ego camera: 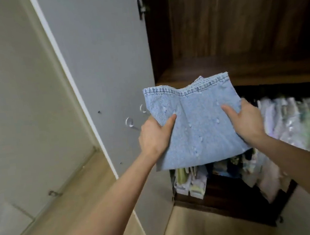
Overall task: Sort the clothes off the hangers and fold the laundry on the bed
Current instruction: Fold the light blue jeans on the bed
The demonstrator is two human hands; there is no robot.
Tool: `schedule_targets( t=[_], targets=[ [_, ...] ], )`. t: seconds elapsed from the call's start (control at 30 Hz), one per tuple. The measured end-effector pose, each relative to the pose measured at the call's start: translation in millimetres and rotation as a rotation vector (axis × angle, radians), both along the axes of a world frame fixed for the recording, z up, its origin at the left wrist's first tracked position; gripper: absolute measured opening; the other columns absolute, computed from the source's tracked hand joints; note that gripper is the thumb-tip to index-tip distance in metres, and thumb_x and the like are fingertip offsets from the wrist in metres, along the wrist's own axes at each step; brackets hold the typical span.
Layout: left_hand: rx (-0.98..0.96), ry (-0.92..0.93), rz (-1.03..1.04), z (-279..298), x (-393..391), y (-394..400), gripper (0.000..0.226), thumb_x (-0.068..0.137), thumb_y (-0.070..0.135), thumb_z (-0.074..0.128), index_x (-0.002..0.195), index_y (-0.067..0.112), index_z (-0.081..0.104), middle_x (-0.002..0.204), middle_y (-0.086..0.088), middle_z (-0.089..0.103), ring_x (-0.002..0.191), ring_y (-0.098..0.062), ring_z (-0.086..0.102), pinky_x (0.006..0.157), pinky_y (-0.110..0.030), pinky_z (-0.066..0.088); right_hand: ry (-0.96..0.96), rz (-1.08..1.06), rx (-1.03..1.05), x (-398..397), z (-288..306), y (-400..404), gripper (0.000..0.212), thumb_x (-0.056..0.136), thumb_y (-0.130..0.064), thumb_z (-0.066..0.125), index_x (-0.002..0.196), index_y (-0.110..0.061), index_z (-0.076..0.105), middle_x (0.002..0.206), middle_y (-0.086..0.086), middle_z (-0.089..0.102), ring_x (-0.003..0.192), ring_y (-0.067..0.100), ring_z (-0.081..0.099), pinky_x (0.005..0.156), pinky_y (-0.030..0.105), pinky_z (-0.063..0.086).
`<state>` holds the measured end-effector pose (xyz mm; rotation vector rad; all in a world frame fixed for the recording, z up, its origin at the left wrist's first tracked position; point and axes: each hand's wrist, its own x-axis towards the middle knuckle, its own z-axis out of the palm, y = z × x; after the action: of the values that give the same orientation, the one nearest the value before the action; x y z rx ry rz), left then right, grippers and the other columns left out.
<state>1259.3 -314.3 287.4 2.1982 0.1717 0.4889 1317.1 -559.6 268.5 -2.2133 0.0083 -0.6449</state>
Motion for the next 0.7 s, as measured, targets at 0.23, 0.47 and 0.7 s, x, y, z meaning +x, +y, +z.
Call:
schedule_targets(
  t=[0.23,0.47,0.7],
  targets=[
    [-0.104,0.028,-0.173,20,107,-56,0.039,0.084,0.059,0.058,0.095,0.022,0.065,0.095,0.005,0.068,0.088,-0.019,0.065,0.082,-0.039,0.054,0.009,-0.156,-0.123,61,44,-73,0.042,0.087,-0.050,0.060,0.096,-0.009,0.065,0.094,0.012,0.069,0.084,0.033,0.062,0.069,0.039,0.050],
    [-0.170,-0.058,-0.128,47,219,-87,0.044,0.080,0.063,0.057,0.098,0.024,0.066,0.098,0.004,0.070,0.090,-0.020,0.066,0.084,-0.042,0.055,-0.005,-0.082,-0.155,179,99,-102,0.036,0.085,-0.051,0.061,0.083,-0.016,0.068,0.082,0.002,0.069,0.073,0.021,0.064,0.066,0.036,0.052],
    [-0.190,-0.064,0.022,63,322,-84,0.046,0.083,0.063,0.057,0.085,0.018,0.066,0.087,0.001,0.069,0.081,-0.021,0.066,0.079,-0.043,0.055,0.004,0.037,-0.174,307,130,-93,0.040,0.083,-0.048,0.066,0.067,-0.011,0.064,0.069,0.002,0.067,0.064,0.018,0.063,0.062,0.039,0.054]
  ],
)
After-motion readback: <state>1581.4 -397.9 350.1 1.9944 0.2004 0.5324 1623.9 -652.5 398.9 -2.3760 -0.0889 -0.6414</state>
